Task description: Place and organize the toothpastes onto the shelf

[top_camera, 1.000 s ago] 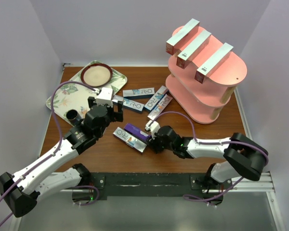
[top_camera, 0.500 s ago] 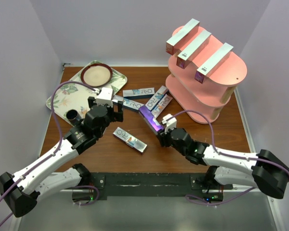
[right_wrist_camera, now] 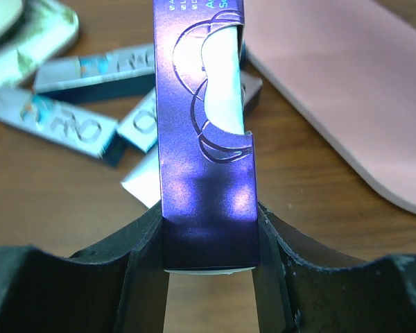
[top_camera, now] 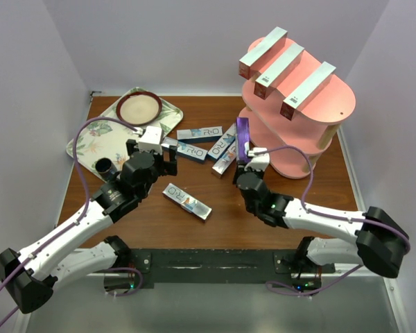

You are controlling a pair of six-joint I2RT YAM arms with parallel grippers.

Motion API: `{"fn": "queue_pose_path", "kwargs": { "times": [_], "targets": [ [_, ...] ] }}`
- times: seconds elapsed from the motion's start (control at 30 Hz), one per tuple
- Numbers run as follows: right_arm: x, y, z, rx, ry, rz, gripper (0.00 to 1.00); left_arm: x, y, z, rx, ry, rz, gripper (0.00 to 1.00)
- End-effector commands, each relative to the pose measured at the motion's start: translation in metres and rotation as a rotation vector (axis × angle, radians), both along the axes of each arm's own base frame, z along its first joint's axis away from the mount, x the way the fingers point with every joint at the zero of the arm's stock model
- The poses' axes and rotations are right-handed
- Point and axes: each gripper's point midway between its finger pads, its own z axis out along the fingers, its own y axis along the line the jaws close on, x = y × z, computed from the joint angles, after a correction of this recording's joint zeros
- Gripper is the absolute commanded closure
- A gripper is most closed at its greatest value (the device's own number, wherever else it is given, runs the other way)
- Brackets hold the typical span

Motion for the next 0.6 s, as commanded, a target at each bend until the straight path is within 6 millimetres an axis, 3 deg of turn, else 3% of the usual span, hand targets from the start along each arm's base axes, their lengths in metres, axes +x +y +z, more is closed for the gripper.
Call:
{"fn": "queue_pose_path", "kwargs": {
  "times": [0.0, 0.33, 0.57],
  "targets": [
    [0.02, -0.005, 0.058, 0.142, -0.137, -0.191, 0.61, 0.001, 0.007, 0.006, -0.012, -0.026, 0.032, 0.03],
    [0.05, 0.004, 0.091, 0.106, -0.166, -0.407, 0.6, -0.001, 0.006, 0.009, -0.024, -0.032, 0.021, 0.03],
    [0.077, 0.003, 0.093, 0.074, -0.185, -0.502, 0.6, -0.003, 0.006, 0.013, -0.036, -0.041, 0.016, 0.03]
  ]
}}
